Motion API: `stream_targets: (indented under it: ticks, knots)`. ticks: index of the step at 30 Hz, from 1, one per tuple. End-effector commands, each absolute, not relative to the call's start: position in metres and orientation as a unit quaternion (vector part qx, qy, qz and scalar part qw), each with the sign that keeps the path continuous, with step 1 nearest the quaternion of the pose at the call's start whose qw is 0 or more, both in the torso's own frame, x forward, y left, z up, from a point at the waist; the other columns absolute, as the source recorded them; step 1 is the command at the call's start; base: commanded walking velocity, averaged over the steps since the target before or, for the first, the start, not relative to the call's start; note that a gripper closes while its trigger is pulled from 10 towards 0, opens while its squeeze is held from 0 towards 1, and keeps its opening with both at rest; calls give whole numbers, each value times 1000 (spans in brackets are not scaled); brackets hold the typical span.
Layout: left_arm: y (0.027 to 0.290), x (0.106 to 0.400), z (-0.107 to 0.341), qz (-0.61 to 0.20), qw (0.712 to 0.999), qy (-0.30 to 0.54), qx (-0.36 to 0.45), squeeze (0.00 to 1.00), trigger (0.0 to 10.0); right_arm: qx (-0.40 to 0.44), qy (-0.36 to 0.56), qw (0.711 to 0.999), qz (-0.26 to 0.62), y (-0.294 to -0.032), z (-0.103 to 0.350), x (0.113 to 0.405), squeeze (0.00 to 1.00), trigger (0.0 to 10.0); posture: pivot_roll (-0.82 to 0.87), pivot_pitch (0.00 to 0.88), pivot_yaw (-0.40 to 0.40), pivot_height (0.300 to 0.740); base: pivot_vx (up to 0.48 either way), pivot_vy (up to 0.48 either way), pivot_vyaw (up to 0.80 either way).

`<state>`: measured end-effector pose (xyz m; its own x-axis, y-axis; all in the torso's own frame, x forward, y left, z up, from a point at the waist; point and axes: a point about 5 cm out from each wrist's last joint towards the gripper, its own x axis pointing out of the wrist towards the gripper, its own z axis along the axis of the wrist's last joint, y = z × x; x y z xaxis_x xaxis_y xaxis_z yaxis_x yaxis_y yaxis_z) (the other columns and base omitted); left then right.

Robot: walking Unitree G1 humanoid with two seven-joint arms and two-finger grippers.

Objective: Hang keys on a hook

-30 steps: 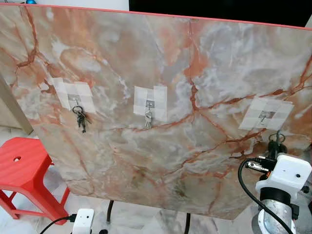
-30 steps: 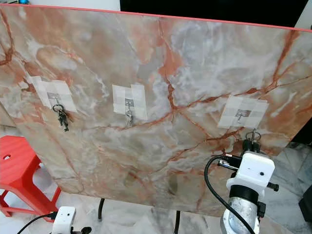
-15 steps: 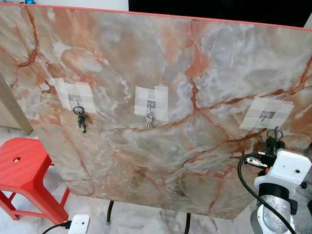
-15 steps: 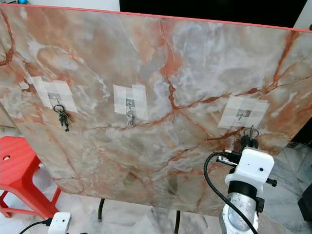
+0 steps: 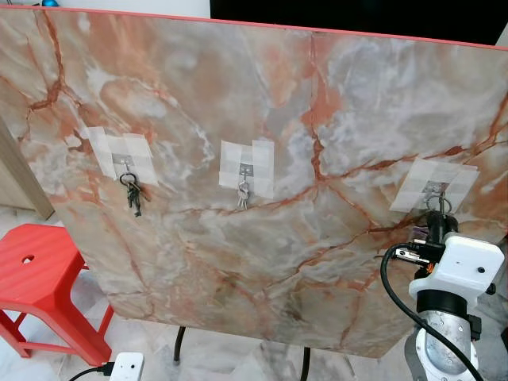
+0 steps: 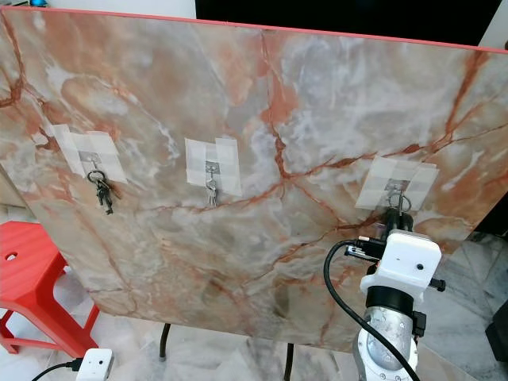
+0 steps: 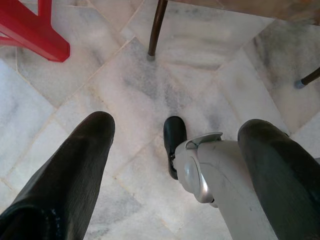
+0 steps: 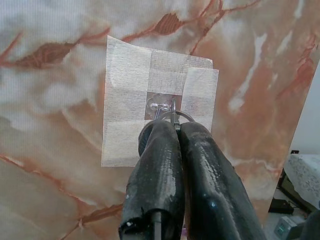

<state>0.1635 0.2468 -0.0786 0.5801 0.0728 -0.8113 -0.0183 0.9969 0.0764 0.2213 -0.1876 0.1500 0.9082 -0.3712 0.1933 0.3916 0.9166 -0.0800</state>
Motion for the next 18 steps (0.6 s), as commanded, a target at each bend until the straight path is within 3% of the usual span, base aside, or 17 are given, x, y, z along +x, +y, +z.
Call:
stream_targets:
  ticks: [1,18]
  knots:
    - [246,159,-81,26,884,466,26,0,10000,-52,-96,975,-194,-185,155,220,0,10000,27,0,-84,740,0,0,0]
    - [233,169,-81,23,886,462,26,0,10000,-14,-60,985,-164,-181,142,231,0,10000,37,0,-88,740,0,0,0]
